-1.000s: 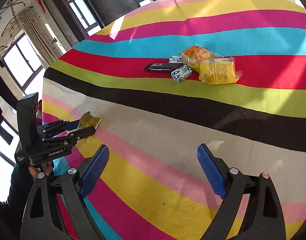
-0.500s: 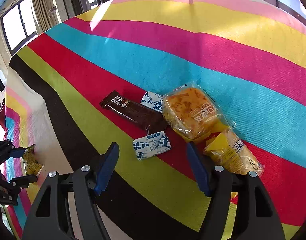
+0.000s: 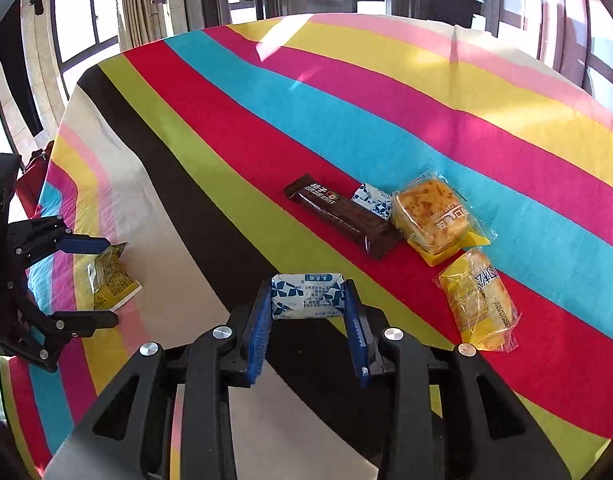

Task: Organize snacks
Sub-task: 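Grasp a green-yellow snack bag with the left tool while the right tool grasps a white-blue packet, then carry both snacks to the white box and open both tools to drop them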

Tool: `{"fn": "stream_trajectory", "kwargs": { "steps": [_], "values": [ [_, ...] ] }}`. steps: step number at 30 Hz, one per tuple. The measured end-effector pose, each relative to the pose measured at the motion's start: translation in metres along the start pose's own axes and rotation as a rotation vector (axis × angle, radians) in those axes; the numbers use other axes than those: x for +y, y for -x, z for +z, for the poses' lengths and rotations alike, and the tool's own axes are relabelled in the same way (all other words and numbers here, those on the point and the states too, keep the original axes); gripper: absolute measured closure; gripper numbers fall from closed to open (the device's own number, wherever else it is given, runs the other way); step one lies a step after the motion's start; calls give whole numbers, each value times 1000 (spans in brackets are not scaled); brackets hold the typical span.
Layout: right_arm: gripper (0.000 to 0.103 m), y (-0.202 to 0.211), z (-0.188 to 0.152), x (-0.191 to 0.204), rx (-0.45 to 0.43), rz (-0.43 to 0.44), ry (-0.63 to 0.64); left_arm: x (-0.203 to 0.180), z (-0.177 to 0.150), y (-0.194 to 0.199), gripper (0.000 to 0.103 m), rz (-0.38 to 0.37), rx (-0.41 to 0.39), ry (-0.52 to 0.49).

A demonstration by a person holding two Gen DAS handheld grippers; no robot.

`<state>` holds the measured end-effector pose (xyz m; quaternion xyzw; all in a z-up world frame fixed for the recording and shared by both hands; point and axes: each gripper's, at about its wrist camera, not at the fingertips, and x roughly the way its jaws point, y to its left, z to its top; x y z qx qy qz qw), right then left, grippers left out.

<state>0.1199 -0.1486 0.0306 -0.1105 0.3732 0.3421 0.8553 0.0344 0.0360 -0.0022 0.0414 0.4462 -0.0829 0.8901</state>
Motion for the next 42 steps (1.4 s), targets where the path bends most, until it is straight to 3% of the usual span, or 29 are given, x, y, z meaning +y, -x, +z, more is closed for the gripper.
{"fn": "stream_trajectory", "kwargs": {
  "steps": [5,9,10,13,17,24,42],
  "values": [
    [68,52,-35,34,-39,-37,-63,-1,0,-1,22,10,-2,-2],
    [68,81,-63,44,-61,-55,-181,6,-1,4,57,41,-26,38],
    [68,86,-70,48,-74,-61,-201,8,-1,5,59,37,-28,47],
    [68,101,-88,61,-94,-93,-254,10,-2,6,59,34,-32,59],
    [68,108,-104,64,-106,-59,-348,5,-14,19,59,22,-52,71],
    [68,106,-113,86,-71,-47,-344,-8,-48,50,59,-3,-72,64],
    [68,100,-119,167,-65,31,-264,10,-124,114,59,-12,-124,101]
  ]
}}
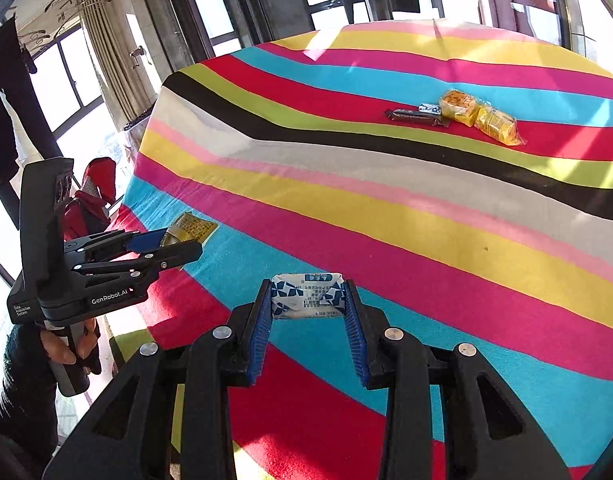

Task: Organize snacks
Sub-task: 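Carry both snacks to the white box and open both tools to drop them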

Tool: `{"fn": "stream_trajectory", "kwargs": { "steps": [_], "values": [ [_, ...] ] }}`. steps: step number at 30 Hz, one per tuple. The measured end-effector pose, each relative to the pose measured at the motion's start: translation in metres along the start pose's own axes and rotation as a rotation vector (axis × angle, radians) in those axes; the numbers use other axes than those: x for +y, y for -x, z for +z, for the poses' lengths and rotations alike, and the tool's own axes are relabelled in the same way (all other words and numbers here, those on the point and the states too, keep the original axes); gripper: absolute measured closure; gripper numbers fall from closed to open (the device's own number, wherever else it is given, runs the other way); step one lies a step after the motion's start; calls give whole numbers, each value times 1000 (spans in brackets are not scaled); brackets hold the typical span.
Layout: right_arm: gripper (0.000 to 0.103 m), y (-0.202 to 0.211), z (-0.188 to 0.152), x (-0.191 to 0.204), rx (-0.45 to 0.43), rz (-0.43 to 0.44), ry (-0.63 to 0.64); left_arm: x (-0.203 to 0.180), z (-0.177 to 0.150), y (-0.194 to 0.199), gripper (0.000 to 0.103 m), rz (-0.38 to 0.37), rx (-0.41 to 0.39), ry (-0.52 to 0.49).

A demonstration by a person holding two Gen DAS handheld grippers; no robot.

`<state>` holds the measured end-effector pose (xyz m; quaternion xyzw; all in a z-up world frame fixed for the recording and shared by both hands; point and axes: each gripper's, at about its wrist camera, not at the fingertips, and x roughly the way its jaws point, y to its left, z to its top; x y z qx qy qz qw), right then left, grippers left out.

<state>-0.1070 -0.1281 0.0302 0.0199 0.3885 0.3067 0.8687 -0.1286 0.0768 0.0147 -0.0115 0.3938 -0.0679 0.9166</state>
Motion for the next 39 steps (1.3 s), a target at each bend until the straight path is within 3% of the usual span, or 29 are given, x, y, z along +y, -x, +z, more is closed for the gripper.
{"fn": "stream_trajectory", "kwargs": {
  "steps": [11,19,29,34,39],
  "values": [
    [68,-4,-12,62,16,93,94,33,-40,49,59,32,-64,53],
    [68,-18,-16,130,70,219,220,69,-76,87,58,134,-72,101],
    [68,-53,-54,231,228,428,473,120,-150,108,58,299,63,241],
    [68,-77,-78,258,323,445,566,143,-187,100,58,370,168,303],
    [68,-88,-98,275,383,462,622,158,-207,97,58,404,216,346]
  ]
}}
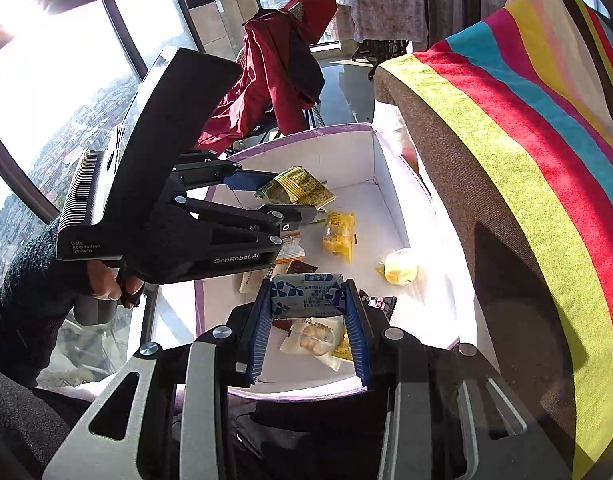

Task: Organize snacks
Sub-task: 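Carry both snacks to the white box and open both tools to drop them, then return both tools to the remaining snacks on the table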

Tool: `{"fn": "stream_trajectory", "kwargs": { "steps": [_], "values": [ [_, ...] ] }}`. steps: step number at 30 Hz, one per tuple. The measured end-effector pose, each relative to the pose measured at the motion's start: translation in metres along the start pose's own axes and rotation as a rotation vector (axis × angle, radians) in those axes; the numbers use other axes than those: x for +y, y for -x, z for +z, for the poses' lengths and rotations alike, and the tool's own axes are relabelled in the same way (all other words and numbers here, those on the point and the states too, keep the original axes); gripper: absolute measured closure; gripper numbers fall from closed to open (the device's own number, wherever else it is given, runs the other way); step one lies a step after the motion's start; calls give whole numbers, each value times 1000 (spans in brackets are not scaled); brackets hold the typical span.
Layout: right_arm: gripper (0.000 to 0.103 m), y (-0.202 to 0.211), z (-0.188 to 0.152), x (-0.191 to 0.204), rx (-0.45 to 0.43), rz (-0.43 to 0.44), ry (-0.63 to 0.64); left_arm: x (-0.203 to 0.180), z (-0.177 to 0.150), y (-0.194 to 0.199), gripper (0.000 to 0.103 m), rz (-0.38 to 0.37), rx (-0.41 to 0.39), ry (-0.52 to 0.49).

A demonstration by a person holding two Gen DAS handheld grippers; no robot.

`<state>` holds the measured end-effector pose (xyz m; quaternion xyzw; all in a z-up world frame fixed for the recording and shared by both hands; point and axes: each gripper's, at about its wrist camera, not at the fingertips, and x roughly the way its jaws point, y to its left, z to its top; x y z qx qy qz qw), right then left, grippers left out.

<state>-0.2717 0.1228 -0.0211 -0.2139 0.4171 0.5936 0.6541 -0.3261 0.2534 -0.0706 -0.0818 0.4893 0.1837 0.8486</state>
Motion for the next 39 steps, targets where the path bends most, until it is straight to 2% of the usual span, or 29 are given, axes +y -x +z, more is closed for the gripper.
{"fn": "stream_trajectory", "kwargs": {
  "steps": [8,9,10,11,12,15,18,20,23,25,26,28,31,35,39],
  "values": [
    [66,-2,-2,11,13,58,34,9,-1,-12,55,50,42,17],
    [59,1,-2,13,7,69,39,9,-1,-13,52,62,51,21],
    [50,2,-1,12,2,74,37,9,-1,-15,39,84,59,24],
    [31,2,4,9,-2,80,26,8,-1,-16,31,110,64,25],
    [29,4,4,7,-13,91,11,8,0,-17,21,129,68,23],
    [29,9,5,1,-36,104,-16,5,5,-18,19,161,86,26],
    [29,20,5,-11,-68,122,-53,5,12,-18,7,202,92,33],
    [29,33,5,-21,-103,151,-85,3,19,-16,7,235,86,46],
    [28,59,5,-39,-164,145,-117,3,35,-4,6,316,32,111],
    [24,82,4,-57,-226,126,-144,1,50,10,4,346,-30,178],
    [20,98,1,-66,-264,107,-164,-1,59,18,3,338,-67,212],
    [17,129,-7,-90,-335,54,-213,-12,79,31,2,262,-139,249],
    [16,170,-29,-131,-400,-84,-318,-47,116,35,2,130,-189,226],
    [16,211,-73,-193,-421,-298,-508,-130,167,22,2,-65,-197,70],
    [16,236,-128,-247,-386,-508,-706,-223,203,-3,2,-290,-124,-70]
  ]
}}
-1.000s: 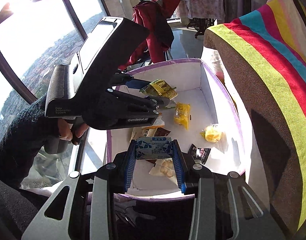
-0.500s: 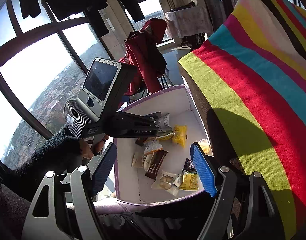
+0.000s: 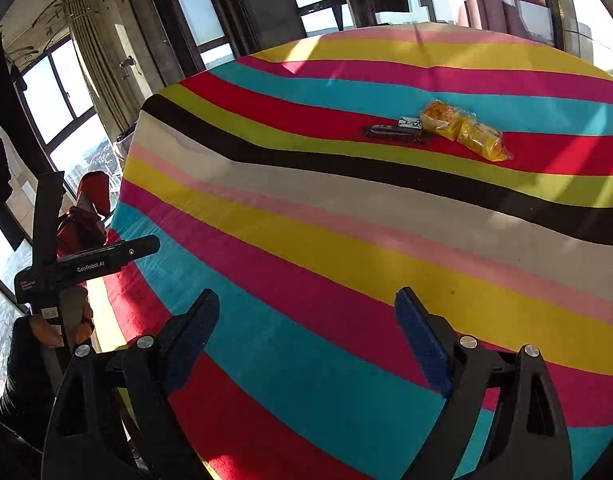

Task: Organize snacks
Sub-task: 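Return both tools to the remaining snacks on the table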

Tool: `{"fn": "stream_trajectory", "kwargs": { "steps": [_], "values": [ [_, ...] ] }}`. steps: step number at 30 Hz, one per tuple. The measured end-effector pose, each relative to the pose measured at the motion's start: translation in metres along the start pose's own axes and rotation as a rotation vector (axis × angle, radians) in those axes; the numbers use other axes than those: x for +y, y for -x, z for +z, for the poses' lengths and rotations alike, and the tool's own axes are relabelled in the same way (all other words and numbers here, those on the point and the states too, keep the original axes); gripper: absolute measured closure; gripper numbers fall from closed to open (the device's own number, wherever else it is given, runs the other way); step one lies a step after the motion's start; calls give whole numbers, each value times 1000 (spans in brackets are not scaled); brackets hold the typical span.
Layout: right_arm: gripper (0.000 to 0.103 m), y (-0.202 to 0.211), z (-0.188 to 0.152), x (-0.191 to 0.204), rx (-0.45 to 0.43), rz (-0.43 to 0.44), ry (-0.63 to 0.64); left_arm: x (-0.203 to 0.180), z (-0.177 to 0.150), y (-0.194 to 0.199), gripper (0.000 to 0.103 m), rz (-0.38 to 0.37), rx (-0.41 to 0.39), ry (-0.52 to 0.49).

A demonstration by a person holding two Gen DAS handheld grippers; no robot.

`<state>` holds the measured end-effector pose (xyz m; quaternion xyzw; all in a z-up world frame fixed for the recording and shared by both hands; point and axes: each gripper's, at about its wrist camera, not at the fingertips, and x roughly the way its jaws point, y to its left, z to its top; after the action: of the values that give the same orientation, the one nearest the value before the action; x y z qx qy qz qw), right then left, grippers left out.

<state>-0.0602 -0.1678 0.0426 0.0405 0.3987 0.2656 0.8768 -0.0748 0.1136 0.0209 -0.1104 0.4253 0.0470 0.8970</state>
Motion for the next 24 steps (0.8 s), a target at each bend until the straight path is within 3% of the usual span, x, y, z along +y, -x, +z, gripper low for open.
{"fn": "stream_trajectory", "kwargs": {
  "steps": [5,7,10,14,17,21,24],
  "values": [
    [16,-11,8,-73,45,-174,-64,-91,19,-50,2,-51,19,-199],
    [16,-21,16,-85,66,-228,-26,-110,19,-64,2,-65,26,-238],
    [16,-35,29,-109,91,-282,47,-124,17,-78,2,-25,64,-289],
    [16,-59,62,-129,101,-275,110,-114,18,-79,2,-82,64,-253],
    [16,-82,91,-145,87,-259,125,-116,15,-79,2,-60,66,-269],
    [16,-109,126,-166,96,-187,89,-122,13,-81,2,-13,79,-312],
    [16,-125,149,-182,119,-71,10,-121,12,-81,2,-17,78,-309]
  ]
}}
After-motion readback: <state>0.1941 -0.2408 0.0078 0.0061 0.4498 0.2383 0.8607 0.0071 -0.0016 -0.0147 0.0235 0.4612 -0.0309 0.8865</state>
